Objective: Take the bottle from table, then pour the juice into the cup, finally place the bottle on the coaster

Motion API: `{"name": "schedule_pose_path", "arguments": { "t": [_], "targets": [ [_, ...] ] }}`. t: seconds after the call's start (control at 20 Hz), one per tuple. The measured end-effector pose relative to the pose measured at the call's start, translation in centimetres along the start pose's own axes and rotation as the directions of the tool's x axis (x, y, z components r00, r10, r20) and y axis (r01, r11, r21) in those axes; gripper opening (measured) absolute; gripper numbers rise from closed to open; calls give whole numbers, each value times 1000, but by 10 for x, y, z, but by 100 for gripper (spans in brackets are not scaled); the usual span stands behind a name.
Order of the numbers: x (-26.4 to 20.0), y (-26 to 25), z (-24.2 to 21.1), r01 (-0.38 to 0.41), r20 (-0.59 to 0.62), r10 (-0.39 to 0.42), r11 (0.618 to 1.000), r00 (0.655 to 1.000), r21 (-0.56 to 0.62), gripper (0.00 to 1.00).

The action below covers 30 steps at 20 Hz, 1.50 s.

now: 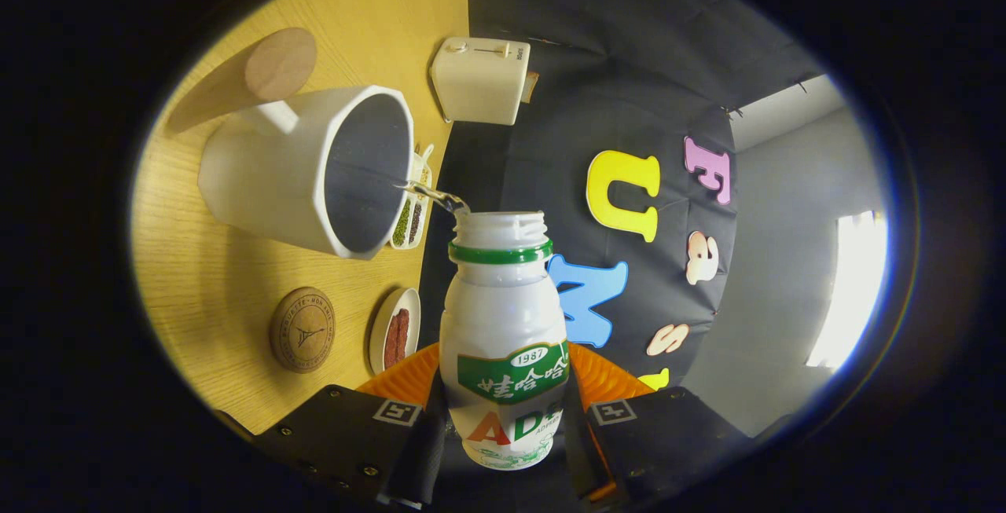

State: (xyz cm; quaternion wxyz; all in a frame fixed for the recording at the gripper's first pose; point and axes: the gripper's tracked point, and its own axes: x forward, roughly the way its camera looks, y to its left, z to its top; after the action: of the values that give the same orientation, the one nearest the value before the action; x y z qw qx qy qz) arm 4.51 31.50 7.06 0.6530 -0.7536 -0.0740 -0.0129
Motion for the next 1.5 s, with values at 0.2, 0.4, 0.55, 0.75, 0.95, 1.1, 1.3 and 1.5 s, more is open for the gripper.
{"name": "schedule_pose_path", "arguments": {
  "t": [0.2, 0.4, 0.55, 0.75, 0.95, 1.1, 1.3, 1.5],
  "targets": [
    [0, -1, -1, 7, 0, -7, 1000, 1000, -13, 64],
    [1, -1, -2, 5, -2, -5, 1000, 1000, -13, 63],
    [1, -1, -2, 4, -4, -4, 1000, 1000, -18, 64],
    [1, -1, -1, 5, -4, -5, 1000, 1000, -21, 64],
    [1, -2, -1, 5, -3, -5, 1000, 1000, -28, 64],
    [1, -2, -1, 6, -3, -6, 999, 1000, -35, 64],
    [1, -3, 0, 5, -1, -5, 999, 1000, -42, 64],
    [1, -3, 0, 6, 0, -6, 999, 1000, -53, 64]
  ]
}}
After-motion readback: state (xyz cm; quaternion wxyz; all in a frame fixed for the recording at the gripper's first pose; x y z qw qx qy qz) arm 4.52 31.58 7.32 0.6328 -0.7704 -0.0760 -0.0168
